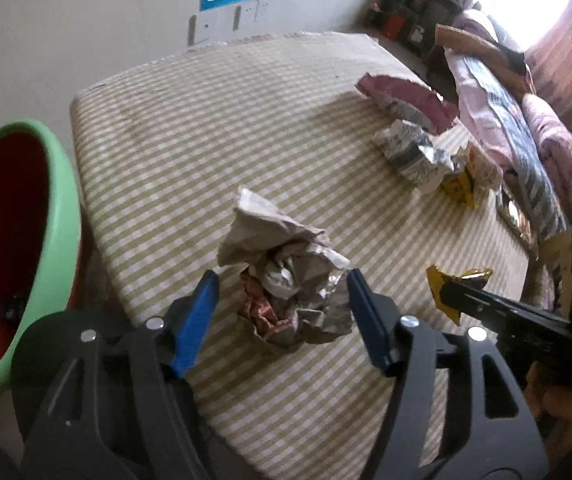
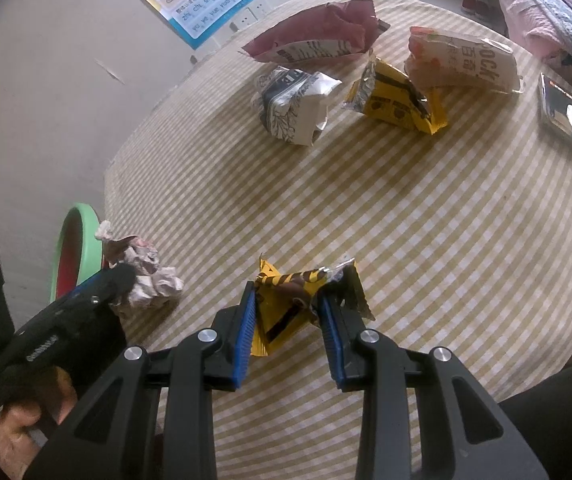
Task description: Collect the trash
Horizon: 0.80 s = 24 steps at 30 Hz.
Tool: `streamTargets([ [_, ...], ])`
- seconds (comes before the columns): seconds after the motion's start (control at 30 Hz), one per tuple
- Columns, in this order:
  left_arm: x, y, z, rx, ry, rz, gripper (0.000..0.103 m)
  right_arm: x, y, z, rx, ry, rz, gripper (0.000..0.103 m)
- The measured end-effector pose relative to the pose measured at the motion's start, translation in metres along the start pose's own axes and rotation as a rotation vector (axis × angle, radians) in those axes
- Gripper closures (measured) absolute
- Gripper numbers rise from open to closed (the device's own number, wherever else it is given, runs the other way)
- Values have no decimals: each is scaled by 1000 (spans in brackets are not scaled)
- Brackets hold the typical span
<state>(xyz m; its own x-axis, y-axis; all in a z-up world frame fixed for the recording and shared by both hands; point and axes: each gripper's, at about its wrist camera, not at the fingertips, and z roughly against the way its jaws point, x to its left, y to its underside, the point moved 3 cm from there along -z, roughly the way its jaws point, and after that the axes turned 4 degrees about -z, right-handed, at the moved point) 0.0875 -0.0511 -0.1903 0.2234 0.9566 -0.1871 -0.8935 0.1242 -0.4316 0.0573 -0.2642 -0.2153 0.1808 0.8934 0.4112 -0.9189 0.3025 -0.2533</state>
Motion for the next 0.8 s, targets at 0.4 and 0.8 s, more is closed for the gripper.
streamTargets([
  [0.4,-10,6,5,-12,-7,-60,66,-2,-1,1,0,-8,-12,72],
  [0.8,37,2,67,-157,-9,89,66,21,0,17,-42,14,42,72],
])
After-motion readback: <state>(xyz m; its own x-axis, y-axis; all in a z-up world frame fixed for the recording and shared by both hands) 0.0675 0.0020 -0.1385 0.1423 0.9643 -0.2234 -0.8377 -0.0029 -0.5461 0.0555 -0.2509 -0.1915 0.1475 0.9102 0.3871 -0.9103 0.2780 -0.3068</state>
